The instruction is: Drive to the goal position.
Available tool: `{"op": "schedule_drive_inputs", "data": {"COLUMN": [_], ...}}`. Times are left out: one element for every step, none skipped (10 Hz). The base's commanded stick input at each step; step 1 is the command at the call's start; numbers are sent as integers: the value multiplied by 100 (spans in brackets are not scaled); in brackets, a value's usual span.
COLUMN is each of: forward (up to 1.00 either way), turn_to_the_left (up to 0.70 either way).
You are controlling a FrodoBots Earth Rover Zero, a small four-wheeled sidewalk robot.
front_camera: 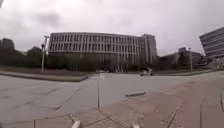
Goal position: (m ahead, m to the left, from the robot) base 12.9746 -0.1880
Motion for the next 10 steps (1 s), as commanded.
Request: {"op": "schedule_drive_inputs", "data": {"forward": [70, 70, 70, 70, 70, 70, 70, 70, 70, 70], "turn_to_the_left": [0, 0, 0, 0, 0, 0, 0, 0, 0, 0]}}
